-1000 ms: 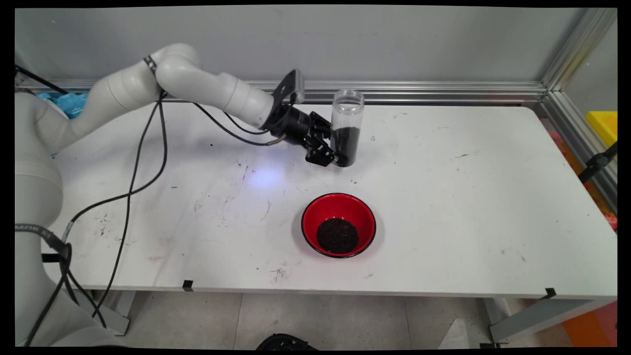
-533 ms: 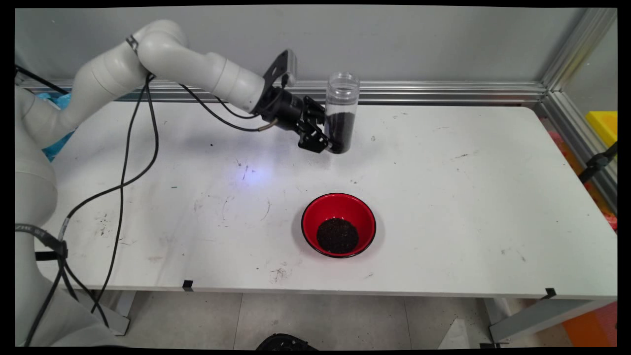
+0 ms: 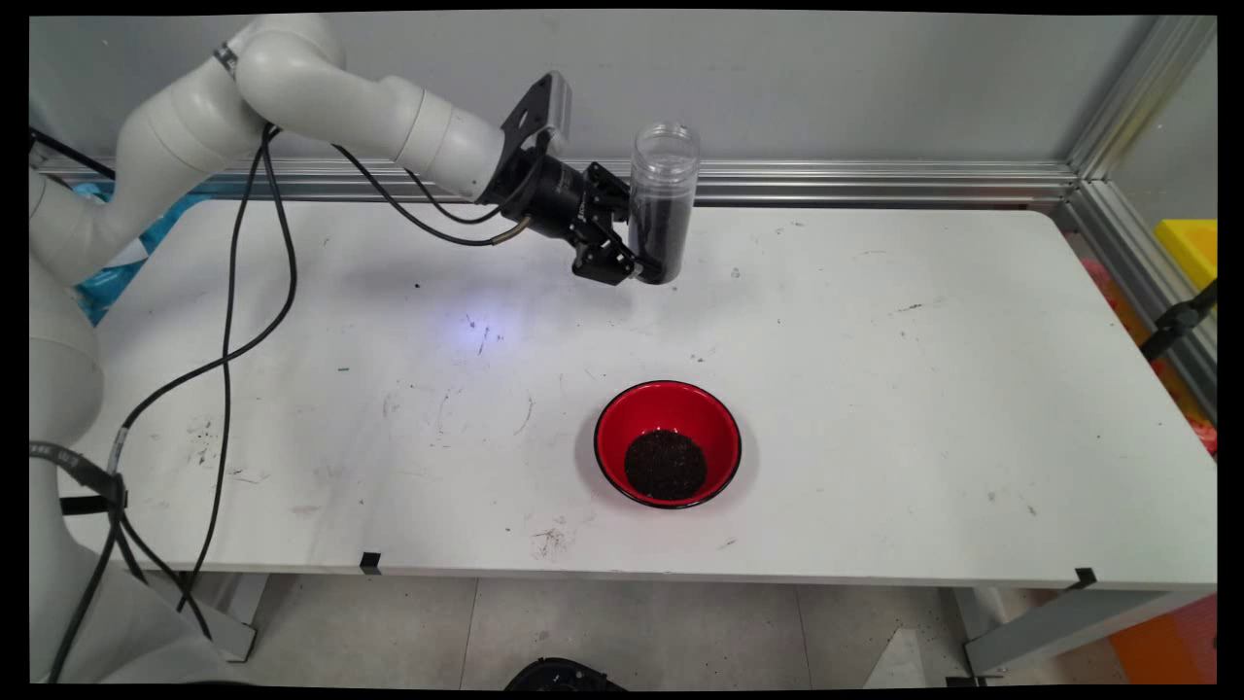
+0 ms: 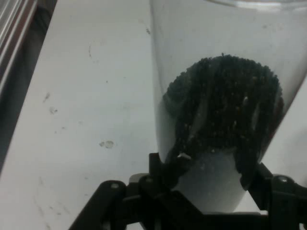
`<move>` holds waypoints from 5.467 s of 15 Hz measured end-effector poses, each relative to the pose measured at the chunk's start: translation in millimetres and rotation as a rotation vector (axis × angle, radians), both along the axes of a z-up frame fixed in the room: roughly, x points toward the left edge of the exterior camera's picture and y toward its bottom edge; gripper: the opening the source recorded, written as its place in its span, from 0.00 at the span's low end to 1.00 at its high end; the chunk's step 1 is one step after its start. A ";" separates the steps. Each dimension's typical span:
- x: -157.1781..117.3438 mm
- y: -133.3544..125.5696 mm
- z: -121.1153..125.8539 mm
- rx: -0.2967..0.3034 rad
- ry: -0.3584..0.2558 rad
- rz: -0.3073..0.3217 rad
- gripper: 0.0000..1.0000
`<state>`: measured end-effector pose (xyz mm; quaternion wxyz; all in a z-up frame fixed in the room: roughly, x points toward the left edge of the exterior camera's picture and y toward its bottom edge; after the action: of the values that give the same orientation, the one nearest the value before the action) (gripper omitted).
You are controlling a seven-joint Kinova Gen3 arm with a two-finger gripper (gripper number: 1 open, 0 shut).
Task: Pour the black seasoning powder in the red bowl
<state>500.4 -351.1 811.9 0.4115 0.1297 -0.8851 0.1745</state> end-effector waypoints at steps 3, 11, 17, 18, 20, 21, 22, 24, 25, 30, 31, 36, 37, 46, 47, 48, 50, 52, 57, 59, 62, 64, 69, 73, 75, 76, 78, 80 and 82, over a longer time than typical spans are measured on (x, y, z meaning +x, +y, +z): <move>0.9 5.9 5.3 -0.098 -0.052 -0.063 0.00; -1.0 23.6 6.9 -0.376 -0.197 -0.241 0.00; -5.5 38.9 -4.8 -0.557 -0.287 -0.363 0.00; -6.4 40.7 -7.2 -0.590 -0.303 -0.384 0.00; -9.2 43.1 -11.8 -0.654 -0.331 -0.419 0.00; -10.6 43.9 -13.8 -0.680 -0.341 -0.432 0.00; -12.2 44.5 -16.2 -0.709 -0.352 -0.446 0.00; -15.5 45.1 -20.8 -0.763 -0.374 -0.474 0.00; -16.7 44.9 -22.1 -0.781 -0.382 -0.482 0.00; -24.6 42.2 -29.8 -0.921 -0.443 -0.548 0.00; -26.4 41.3 -31.2 -0.952 -0.457 -0.561 0.00; -34.3 39.3 -37.1 -1.076 -0.509 -0.617 0.00; -35.8 39.2 -38.0 -1.099 -0.518 -0.628 0.00; -45.0 37.6 -40.0 -1.267 -0.591 -0.673 0.00; -45.8 37.4 -40.2 -1.285 -0.600 -0.675 0.00; -46.3 37.3 -40.2 -1.296 -0.606 -0.676 0.00; -47.5 36.9 -40.9 -1.322 -0.620 -0.678 0.00; -49.2 36.5 -42.2 -1.356 -0.637 -0.683 0.00; -54.2 35.0 -45.1 -1.423 -0.669 -0.691 0.00; -56.8 35.1 -46.2 -1.446 -0.680 -0.691 0.00; -60.7 37.3 -47.7 -1.477 -0.699 -0.689 0.00; -63.0 39.9 -49.1 -1.493 -0.711 -0.687 0.00; -67.4 47.8 -53.9 -1.511 -0.720 -0.694 0.00; -72.6 55.5 -57.8 -1.529 -0.722 -0.699 0.00; -74.9 57.6 -58.8 -1.538 -0.724 -0.699 0.00; -75.7 58.4 -59.2 -1.542 -0.725 -0.699 0.00; -78.2 60.3 -60.4 -1.554 -0.731 -0.699 0.00; -80.1 61.7 -61.2 -1.567 -0.738 -0.698 0.00; -81.8 62.8 -61.0 -1.583 -0.747 -0.694 0.00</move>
<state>418.6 -288.3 750.9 0.0986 -0.5228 -0.5732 0.6233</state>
